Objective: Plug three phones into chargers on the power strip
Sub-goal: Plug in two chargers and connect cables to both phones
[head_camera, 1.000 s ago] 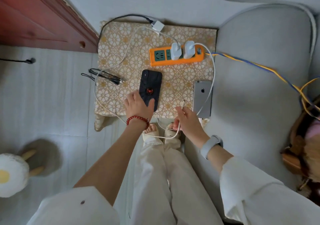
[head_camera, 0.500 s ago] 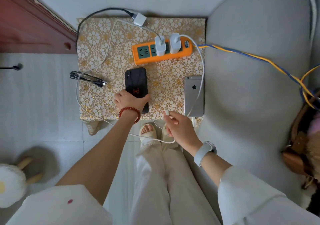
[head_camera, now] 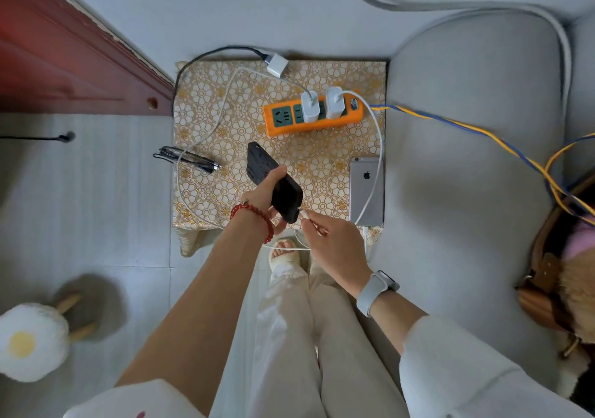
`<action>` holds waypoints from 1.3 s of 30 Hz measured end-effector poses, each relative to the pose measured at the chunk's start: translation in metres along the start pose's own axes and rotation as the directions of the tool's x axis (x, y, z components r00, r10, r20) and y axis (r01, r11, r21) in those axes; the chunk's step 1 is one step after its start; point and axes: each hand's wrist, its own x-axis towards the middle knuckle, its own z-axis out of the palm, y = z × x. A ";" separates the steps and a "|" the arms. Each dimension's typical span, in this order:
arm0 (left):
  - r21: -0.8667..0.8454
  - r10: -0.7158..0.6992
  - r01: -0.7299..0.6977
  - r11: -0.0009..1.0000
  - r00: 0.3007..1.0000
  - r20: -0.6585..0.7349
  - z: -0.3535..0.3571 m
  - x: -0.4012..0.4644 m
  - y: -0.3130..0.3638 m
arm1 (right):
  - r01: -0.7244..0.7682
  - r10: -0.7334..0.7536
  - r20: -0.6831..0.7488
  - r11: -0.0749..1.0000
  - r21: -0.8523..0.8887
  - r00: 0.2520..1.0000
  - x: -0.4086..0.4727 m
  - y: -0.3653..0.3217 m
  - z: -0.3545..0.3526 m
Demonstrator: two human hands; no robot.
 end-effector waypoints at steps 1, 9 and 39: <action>-0.009 -0.003 0.003 1.000 1.000 0.000 0.000 -0.001 0.001 | -0.004 0.005 0.017 1.000 -0.020 1.000 0.000 0.000 0.000; 0.005 0.034 -0.033 0.999 0.997 -0.068 0.006 -0.010 -0.004 | 0.008 0.014 0.098 0.974 -0.227 0.995 0.003 -0.005 -0.003; 0.910 0.594 -0.159 0.382 0.797 -0.109 0.096 0.052 -0.063 | -0.025 0.009 -0.051 0.943 -0.333 0.999 0.049 0.046 -0.068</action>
